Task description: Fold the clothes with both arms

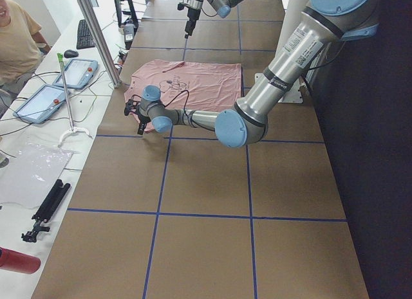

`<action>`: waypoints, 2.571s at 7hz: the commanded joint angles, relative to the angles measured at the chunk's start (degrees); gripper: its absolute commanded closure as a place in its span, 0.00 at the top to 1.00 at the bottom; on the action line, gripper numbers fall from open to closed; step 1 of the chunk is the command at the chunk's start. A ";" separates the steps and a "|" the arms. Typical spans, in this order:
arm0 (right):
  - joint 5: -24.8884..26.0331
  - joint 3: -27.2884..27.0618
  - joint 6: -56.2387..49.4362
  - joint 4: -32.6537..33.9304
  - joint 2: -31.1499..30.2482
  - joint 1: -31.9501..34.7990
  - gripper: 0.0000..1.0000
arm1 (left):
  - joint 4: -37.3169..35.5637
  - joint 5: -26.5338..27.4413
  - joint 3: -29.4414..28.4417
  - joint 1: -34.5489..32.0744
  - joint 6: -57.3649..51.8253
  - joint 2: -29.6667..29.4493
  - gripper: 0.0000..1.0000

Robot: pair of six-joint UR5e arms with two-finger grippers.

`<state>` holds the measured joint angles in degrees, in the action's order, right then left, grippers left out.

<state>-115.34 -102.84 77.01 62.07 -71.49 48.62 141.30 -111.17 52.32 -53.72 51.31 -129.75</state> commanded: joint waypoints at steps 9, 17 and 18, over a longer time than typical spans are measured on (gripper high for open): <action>0.29 0.63 1.12 -0.02 0.65 -0.90 1.00 | -3.46 -0.01 5.15 2.04 9.50 -5.23 0.00; 1.78 0.46 1.73 -0.11 0.56 -2.47 1.00 | 0.97 9.57 2.15 7.58 14.16 -8.44 0.77; 4.83 -1.29 7.13 -0.02 0.47 -5.35 1.00 | 0.82 9.22 10.96 7.66 14.25 -3.54 0.78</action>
<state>-113.17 -102.53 79.83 62.01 -70.97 45.69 141.35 -101.66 55.69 -46.13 65.45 -137.80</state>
